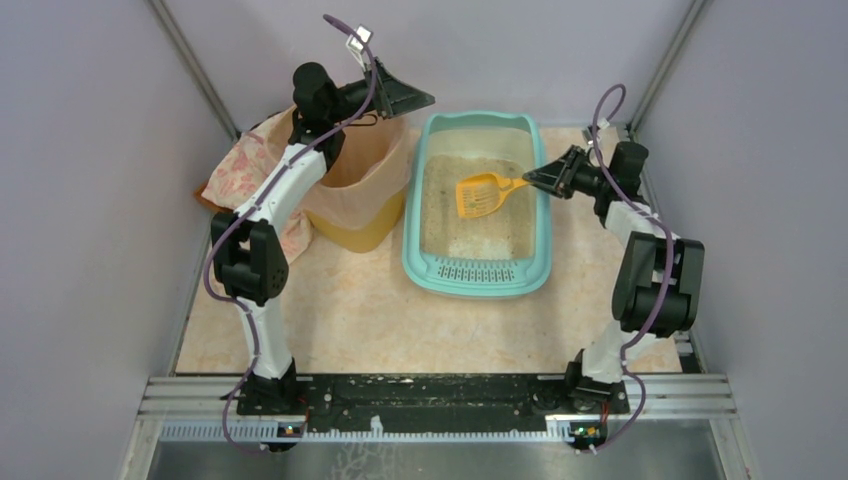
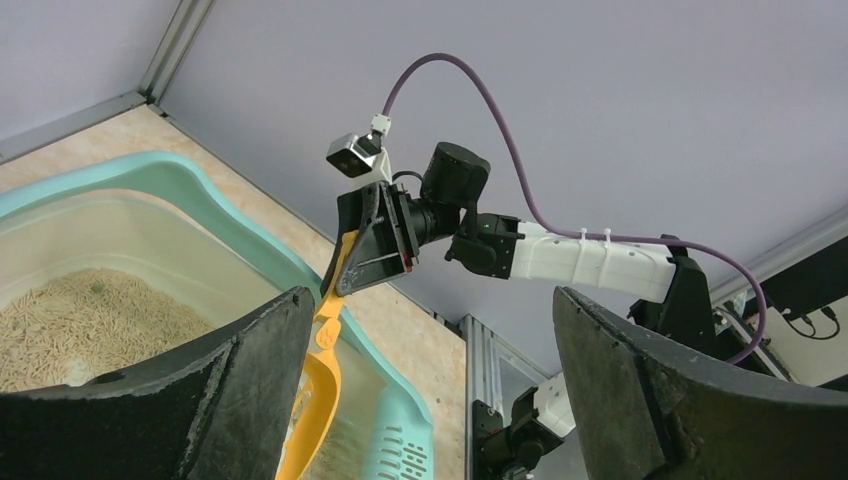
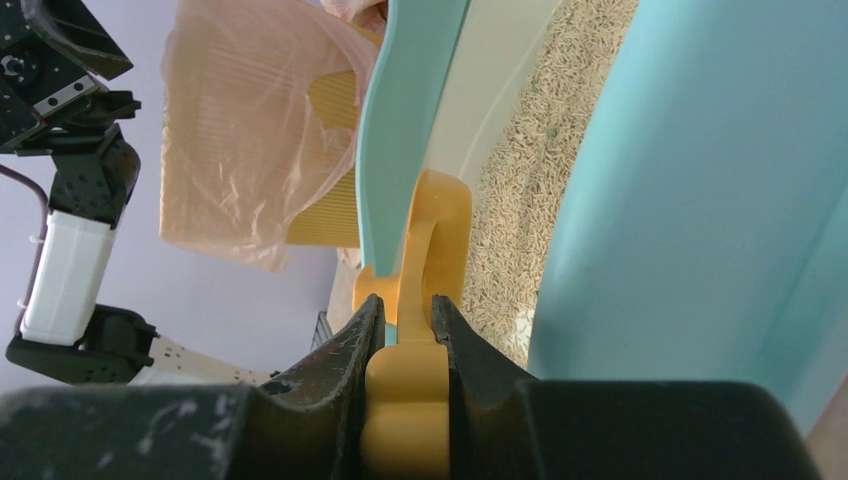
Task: Clean the litter box
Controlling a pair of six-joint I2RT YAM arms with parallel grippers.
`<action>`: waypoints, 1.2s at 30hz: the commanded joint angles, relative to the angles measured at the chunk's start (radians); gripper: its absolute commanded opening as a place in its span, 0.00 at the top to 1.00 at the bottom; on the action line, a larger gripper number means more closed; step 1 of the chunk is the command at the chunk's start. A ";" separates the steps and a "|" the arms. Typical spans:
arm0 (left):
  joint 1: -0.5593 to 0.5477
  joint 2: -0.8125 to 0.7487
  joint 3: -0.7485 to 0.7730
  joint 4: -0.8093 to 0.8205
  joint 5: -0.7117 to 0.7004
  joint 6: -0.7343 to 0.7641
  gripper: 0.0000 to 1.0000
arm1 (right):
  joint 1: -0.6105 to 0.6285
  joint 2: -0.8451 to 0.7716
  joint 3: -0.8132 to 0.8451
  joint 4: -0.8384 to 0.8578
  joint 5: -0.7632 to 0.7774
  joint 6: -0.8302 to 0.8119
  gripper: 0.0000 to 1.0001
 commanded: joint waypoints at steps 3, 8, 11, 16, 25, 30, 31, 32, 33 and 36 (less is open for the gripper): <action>0.008 -0.031 -0.007 0.048 0.008 -0.006 0.06 | -0.012 -0.064 0.043 0.016 0.015 -0.040 1.00; 0.017 -0.045 -0.026 0.050 0.011 -0.007 0.06 | -0.019 -0.065 0.014 0.027 0.018 -0.030 1.00; 0.022 -0.053 -0.037 0.049 0.008 -0.004 0.06 | 0.024 -0.072 0.047 -0.116 0.049 -0.117 1.00; 0.053 -0.060 0.000 -0.033 -0.003 0.046 0.06 | 0.049 -0.128 0.078 -0.161 0.143 -0.138 1.00; 0.206 -0.084 -0.022 -0.105 -0.045 0.058 0.09 | 0.057 -0.162 0.256 -0.175 0.136 -0.038 1.00; 0.238 -0.094 -0.019 -0.143 -0.058 0.087 0.09 | 0.079 -0.153 0.371 -0.168 0.127 0.009 1.00; 0.244 -0.095 -0.017 -0.146 -0.057 0.090 0.09 | 0.091 -0.144 0.403 -0.173 0.129 0.021 1.00; 0.251 -0.096 -0.014 -0.147 -0.056 0.091 0.09 | 0.100 -0.136 0.435 -0.174 0.134 0.037 1.00; 0.258 -0.098 -0.014 -0.148 -0.057 0.091 0.09 | 0.113 -0.125 0.471 -0.182 0.139 0.040 1.00; 0.272 -0.103 -0.012 -0.146 -0.056 0.092 0.09 | 0.155 -0.086 0.588 -0.208 0.154 0.035 1.00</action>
